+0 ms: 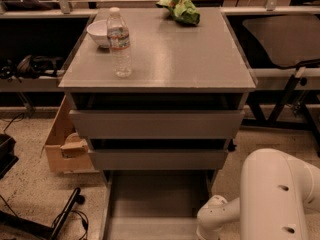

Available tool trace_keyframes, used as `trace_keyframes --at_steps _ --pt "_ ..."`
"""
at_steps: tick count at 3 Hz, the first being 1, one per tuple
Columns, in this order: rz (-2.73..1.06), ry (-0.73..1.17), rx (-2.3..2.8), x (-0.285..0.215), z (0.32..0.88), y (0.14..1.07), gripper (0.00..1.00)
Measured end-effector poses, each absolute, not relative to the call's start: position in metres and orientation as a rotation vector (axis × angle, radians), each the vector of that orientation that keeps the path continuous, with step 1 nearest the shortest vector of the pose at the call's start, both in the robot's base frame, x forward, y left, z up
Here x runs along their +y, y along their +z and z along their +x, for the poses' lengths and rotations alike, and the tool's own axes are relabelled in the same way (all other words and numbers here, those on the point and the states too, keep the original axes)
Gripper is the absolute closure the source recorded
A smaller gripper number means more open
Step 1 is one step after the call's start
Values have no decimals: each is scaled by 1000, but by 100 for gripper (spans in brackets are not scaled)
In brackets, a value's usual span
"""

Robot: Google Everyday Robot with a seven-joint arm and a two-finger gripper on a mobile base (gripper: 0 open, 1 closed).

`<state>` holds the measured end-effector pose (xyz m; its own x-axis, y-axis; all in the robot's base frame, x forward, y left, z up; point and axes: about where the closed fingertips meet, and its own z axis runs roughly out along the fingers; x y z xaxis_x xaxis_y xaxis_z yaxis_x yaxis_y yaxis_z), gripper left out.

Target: Open bottom drawer

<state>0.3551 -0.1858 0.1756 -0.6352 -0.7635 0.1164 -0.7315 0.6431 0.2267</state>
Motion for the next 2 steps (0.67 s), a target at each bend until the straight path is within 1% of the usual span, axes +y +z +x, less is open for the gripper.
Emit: trace_keyframes --at_steps 1,2 --pt "1226 -234 -2661 -186 355 176 82" --pt "1226 -234 -2661 -186 355 176 57"
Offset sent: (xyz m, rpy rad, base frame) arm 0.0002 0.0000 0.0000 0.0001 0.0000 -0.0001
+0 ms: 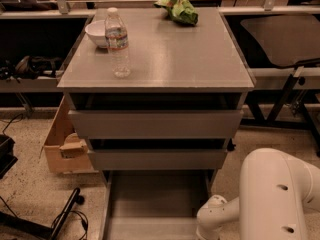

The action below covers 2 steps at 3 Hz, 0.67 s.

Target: Open bottom drawer

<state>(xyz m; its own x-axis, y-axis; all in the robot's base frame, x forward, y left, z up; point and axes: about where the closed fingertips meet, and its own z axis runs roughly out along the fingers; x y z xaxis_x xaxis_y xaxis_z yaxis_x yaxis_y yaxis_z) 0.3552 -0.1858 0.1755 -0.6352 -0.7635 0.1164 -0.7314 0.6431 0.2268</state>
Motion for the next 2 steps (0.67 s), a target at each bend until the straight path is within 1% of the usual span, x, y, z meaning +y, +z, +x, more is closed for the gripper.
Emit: trace_keyframes --at_steps 2 --pt "1226 -234 -2661 -186 355 176 13"
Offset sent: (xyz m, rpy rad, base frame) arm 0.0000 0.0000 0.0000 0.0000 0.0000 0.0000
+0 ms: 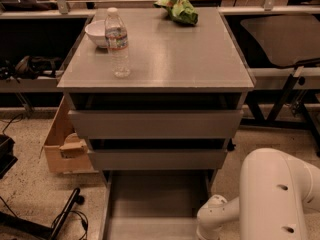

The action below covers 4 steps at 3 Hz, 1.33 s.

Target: Open bottom drawer

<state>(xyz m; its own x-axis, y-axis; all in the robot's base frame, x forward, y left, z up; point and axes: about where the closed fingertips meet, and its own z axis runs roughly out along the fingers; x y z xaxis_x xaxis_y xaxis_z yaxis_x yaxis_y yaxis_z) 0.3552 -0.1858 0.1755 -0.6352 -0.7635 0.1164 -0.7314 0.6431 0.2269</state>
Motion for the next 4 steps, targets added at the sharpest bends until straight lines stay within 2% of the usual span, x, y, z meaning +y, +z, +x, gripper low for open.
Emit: trace_keyframes --at_steps 1,2,3,4 --pt "1226 -234 -2661 -186 357 176 0" --pt "1276 -241 -2633 -192 362 204 0" --pt "1407 -250 -2532 -210 349 280 0" --pt "1543 -310 -2448 -231 304 381 0"
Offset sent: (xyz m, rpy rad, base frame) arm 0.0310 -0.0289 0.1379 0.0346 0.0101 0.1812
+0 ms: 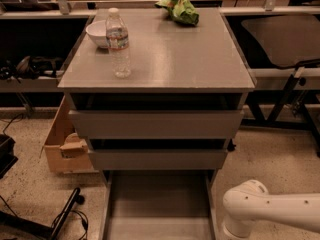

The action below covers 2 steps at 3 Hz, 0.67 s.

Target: Open bottom drawer

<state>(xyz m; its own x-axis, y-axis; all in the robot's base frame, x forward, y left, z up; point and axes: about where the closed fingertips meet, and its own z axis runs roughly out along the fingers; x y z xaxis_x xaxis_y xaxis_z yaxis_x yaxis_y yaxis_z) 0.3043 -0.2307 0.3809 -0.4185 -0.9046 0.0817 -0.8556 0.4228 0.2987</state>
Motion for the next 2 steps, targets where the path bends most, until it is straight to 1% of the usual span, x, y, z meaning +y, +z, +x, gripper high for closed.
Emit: trace_keyframes --at_steps 1,2 --pt "1601 -331 -2500 -243 274 450 0" --pt "1597 -251 -2614 -252 268 524 0"
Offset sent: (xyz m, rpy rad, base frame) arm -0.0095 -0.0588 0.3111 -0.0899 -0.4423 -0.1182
